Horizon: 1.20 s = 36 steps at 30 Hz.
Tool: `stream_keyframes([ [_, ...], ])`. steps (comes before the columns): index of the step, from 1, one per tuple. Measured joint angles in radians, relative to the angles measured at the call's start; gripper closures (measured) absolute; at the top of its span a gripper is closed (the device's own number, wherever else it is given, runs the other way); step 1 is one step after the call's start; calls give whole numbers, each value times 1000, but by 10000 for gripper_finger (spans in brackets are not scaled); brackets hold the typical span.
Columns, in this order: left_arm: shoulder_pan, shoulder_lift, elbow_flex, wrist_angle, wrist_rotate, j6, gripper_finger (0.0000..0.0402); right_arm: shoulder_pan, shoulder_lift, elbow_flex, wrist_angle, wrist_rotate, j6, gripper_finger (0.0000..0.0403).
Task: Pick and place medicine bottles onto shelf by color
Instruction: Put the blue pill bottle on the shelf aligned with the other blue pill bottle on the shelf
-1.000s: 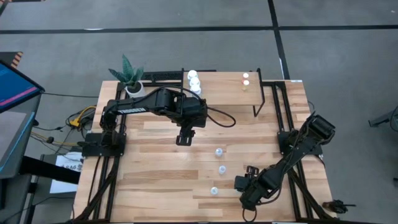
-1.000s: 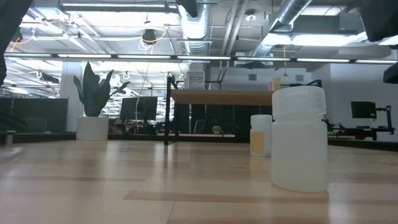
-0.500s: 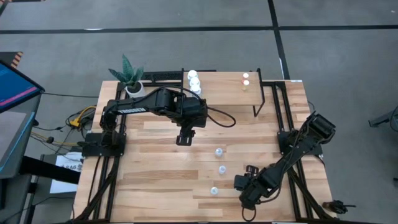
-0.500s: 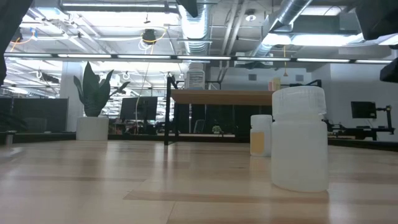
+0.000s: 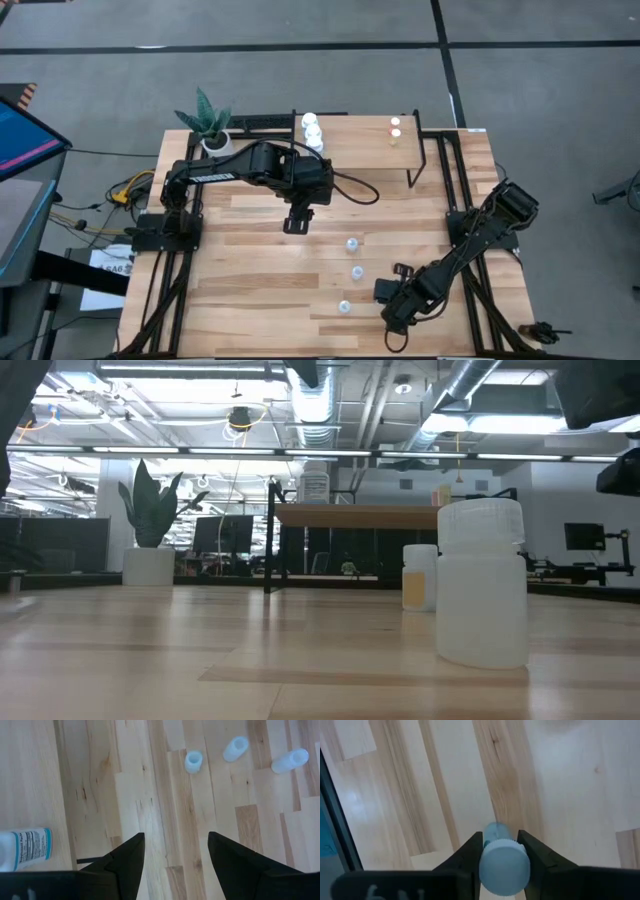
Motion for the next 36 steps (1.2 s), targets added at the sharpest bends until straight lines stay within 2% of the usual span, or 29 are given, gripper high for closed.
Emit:
stream_keyframes([
  [3, 0, 0, 0, 0, 0, 4, 196, -12, 0, 6, -12, -34, -1, 296],
  [7, 0, 0, 0, 0, 0, 5, 196, -55, 2, 58, -127, -67, -21, 281],
  [15, 0, 0, 0, -5, 0, -19, 196, -210, 1, 237, -421, -72, -284, 299],
  [21, 0, 0, 0, -32, 0, -19, 196, -313, 0, 369, -623, 7, -454, 288],
  [26, 0, 0, 0, -63, 0, -14, 196, -382, -30, 409, -820, 84, -492, 295],
  [36, 0, 0, 0, -62, -2, 15, 196, -535, -265, 409, -934, 270, -506, 293],
])
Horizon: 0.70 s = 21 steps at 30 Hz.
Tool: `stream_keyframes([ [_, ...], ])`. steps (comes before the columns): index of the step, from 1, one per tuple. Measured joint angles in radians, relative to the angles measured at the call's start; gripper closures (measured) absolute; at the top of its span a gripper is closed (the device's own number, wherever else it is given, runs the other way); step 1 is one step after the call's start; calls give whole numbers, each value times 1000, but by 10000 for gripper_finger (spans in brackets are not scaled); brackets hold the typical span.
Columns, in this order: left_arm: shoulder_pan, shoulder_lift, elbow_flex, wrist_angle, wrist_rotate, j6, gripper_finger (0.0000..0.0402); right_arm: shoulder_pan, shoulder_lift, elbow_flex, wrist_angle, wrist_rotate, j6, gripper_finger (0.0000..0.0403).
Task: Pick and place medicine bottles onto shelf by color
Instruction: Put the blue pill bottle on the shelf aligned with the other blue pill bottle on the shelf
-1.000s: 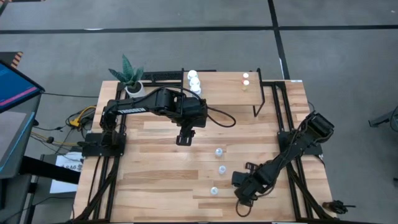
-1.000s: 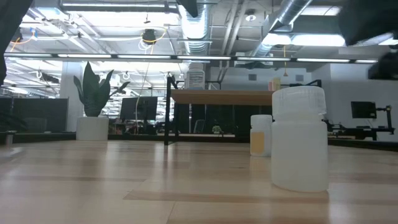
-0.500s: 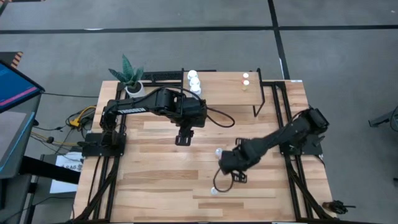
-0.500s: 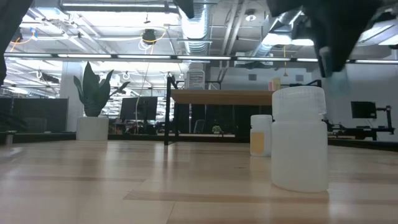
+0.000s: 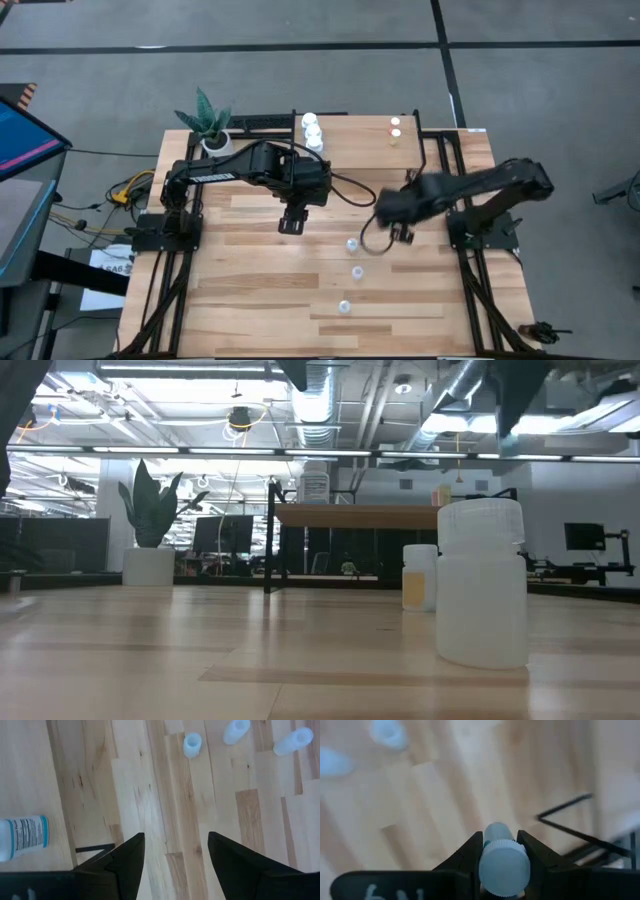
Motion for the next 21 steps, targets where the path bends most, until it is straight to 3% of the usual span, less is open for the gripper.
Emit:
stream_keyframes([
  [9, 0, 0, 0, 0, -2, 11, 196, -304, -179, 0, 84, 84, -120, 293],
  [15, 0, 0, 0, 19, -2, 24, 196, -505, -138, 1, 242, 16, -258, 294],
  [21, 0, 0, 0, 18, -2, 28, 196, -599, -34, -1, 267, -95, -363, 294],
])
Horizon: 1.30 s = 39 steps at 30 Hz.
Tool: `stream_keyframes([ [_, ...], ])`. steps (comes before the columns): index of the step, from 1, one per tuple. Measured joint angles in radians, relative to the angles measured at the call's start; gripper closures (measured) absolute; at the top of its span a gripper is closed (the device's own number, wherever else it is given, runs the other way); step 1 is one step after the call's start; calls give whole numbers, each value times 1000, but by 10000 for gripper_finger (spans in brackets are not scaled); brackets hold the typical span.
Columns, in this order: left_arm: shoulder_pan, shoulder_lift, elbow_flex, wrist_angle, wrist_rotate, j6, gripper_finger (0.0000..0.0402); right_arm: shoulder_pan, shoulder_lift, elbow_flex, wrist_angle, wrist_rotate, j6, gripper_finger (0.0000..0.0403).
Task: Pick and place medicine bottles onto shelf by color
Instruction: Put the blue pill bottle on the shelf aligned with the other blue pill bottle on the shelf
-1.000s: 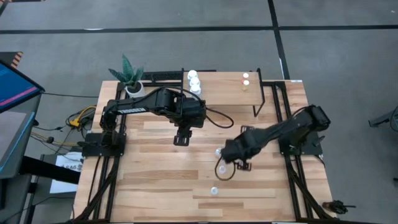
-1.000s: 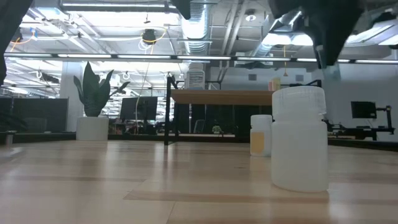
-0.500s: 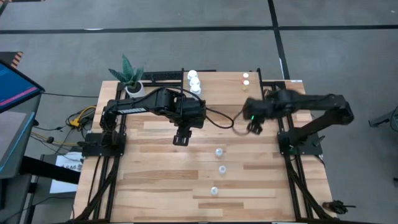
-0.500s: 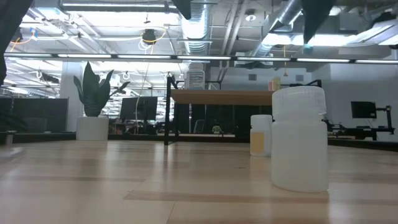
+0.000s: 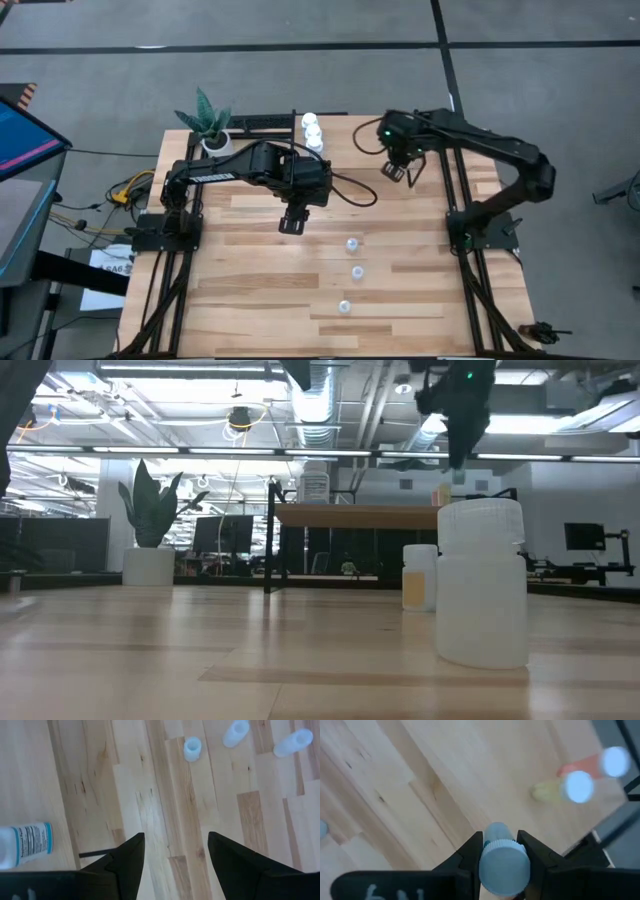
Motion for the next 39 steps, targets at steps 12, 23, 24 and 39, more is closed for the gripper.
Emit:
stream_keyframes([
  [12, 0, 0, 0, 0, 0, 0, 196, -75, 100, 0, 24, -6, -21, 294],
  [23, 0, 0, 0, 0, 0, 3, 196, -165, 104, 1, 55, -100, 114, 292],
  [24, 0, 0, 0, 0, 0, 2, 196, -168, 112, 2, 58, -109, 123, 291],
  [39, 0, 0, 0, 0, 0, -2, 196, -182, 130, 1, 45, -124, 122, 259],
])
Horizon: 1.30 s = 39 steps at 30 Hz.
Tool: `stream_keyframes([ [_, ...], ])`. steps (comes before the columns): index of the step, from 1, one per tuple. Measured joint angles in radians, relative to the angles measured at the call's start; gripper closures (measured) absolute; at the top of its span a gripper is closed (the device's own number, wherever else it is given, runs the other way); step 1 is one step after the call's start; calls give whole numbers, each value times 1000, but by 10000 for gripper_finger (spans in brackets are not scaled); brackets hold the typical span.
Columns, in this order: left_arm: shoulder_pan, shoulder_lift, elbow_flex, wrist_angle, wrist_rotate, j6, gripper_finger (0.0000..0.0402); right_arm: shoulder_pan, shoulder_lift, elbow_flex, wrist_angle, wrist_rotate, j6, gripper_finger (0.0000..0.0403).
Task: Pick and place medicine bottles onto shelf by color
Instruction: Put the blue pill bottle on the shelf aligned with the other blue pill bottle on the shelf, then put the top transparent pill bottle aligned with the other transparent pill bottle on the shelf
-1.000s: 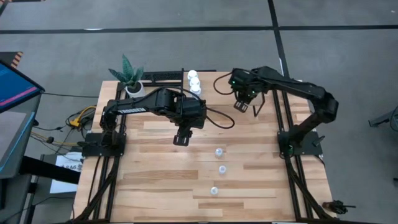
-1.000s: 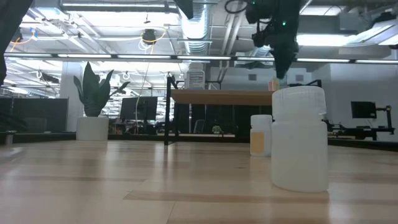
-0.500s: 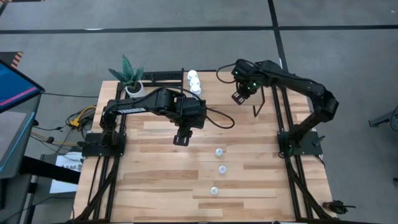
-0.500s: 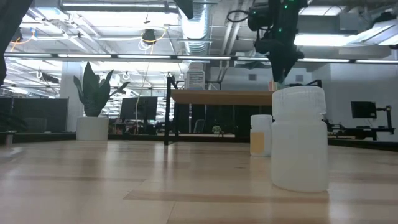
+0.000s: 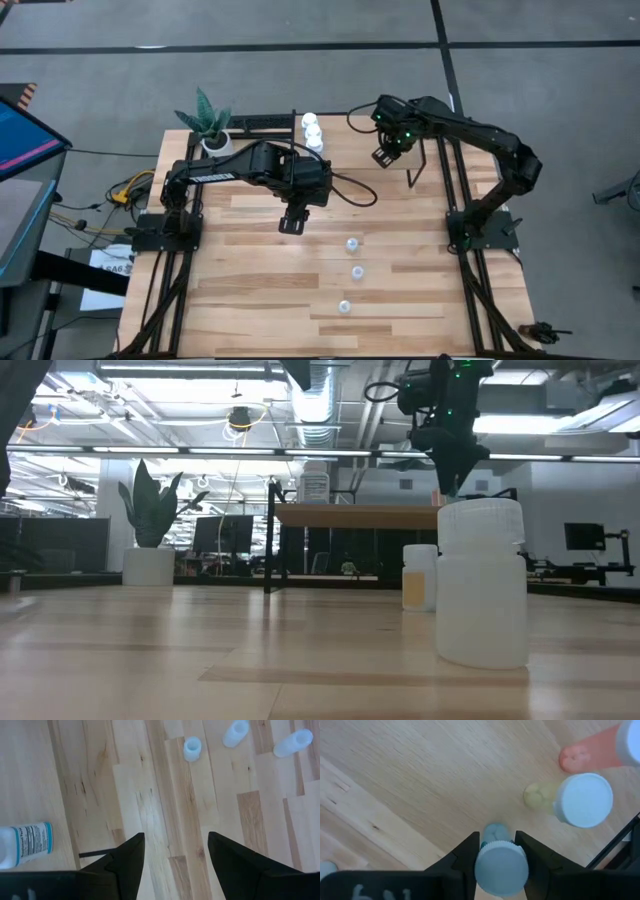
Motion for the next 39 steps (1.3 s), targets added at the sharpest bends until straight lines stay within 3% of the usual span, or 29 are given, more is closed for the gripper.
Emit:
stream_keyframes([
  [14, 0, 0, 0, 0, 0, -24, 196, -15, -19, 0, -1, 23, -11, 189],
  [28, 0, 0, 0, 0, 0, -17, 196, -40, -111, 4, -3, 33, -12, 193],
  [39, 0, 0, 0, 1, 0, -30, 196, 2, -186, 111, 15, 27, -7, 194],
])
